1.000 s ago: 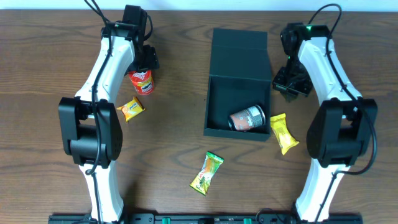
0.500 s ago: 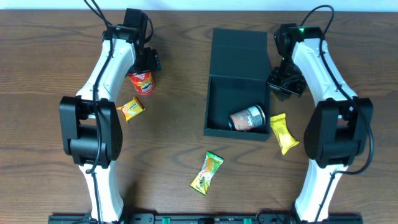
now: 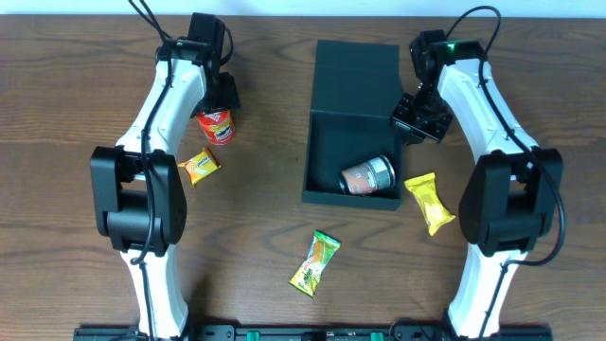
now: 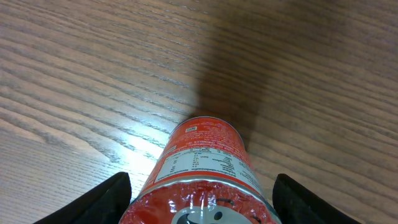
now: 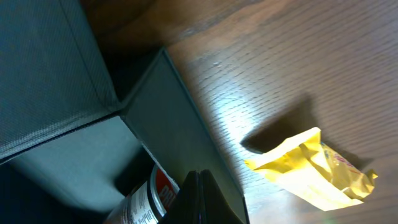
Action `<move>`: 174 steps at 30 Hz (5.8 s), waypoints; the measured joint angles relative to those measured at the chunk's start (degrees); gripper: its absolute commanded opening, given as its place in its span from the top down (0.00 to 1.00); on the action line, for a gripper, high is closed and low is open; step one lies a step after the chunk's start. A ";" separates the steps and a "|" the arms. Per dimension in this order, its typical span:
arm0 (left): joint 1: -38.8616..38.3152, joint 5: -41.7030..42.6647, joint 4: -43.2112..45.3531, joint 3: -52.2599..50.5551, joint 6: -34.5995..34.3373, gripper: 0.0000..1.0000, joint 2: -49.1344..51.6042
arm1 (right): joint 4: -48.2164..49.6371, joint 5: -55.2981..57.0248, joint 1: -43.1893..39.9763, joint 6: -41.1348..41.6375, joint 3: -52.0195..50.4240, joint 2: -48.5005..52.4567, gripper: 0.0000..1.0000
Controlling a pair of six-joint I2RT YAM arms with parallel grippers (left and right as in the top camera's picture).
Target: Pack container
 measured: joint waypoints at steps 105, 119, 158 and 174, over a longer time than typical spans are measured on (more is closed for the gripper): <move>-11.61 41.59 4.76 -0.02 -1.75 0.50 -11.15 | 5.62 -8.24 -6.12 -1.07 0.00 0.02 0.98; -13.49 41.59 11.76 -0.17 -7.67 0.45 2.32 | 5.16 -8.24 -6.12 -2.21 0.00 0.02 0.98; -10.97 42.18 5.90 10.86 -9.62 0.95 3.50 | 5.75 -8.24 -6.12 -2.56 0.00 0.02 0.98; -18.45 35.26 2.38 11.85 -6.01 0.94 2.60 | 9.51 -8.24 -6.12 -2.56 0.00 0.02 0.98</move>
